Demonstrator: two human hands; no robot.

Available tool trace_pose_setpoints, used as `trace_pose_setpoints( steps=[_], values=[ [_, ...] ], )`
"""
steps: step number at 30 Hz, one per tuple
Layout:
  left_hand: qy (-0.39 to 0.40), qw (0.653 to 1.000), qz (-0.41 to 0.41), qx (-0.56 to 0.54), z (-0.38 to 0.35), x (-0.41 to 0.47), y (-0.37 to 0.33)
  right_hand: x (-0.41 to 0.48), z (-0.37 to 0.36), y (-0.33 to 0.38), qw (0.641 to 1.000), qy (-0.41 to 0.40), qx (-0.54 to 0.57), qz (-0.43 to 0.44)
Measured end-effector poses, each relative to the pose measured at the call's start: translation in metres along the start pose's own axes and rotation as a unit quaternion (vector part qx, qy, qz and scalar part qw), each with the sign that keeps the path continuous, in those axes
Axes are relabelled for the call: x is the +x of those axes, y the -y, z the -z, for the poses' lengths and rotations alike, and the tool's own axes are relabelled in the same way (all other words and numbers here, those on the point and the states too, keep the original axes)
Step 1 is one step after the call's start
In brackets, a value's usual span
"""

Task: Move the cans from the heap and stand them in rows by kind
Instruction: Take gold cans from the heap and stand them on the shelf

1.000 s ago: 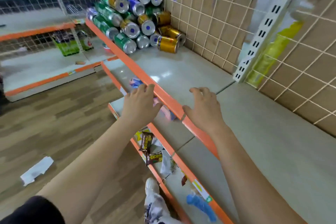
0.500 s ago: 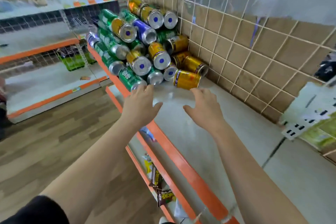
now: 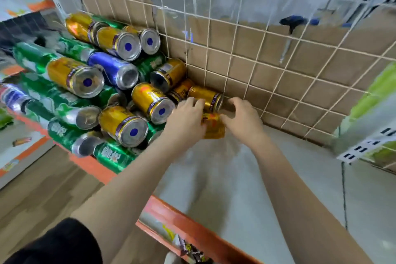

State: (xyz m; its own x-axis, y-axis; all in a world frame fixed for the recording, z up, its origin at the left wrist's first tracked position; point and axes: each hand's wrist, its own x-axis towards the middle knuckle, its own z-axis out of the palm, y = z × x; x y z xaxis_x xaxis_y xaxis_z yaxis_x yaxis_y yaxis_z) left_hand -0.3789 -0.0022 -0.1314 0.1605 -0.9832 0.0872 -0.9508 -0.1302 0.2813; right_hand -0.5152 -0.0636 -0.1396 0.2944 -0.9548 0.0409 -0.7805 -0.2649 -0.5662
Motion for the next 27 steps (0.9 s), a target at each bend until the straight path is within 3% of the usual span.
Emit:
trace_pose_setpoints(
  steps=[4,10,16,22,27],
  values=[
    [0.08,0.994,-0.069,-0.007,-0.004,0.027,-0.005,0.016,-0.002,0.004,1.0,-0.018,-0.008,-0.021],
    [0.161,0.984,-0.071,0.007,-0.015,0.043,-0.002,0.048,-0.003,0.027,0.995,-0.022,0.046,0.084],
    [0.189,0.978,-0.068,0.05,-0.009,0.049,-0.001,0.093,-0.024,0.042,0.979,0.135,-0.119,0.091],
    [0.234,0.97,-0.042,0.057,-0.009,0.052,-0.006,0.093,-0.033,0.049,0.956,0.101,-0.251,0.112],
    [0.207,0.973,-0.084,0.055,-0.009,0.044,-0.004,0.092,-0.026,0.04,0.964,0.122,-0.21,0.104]
  ],
)
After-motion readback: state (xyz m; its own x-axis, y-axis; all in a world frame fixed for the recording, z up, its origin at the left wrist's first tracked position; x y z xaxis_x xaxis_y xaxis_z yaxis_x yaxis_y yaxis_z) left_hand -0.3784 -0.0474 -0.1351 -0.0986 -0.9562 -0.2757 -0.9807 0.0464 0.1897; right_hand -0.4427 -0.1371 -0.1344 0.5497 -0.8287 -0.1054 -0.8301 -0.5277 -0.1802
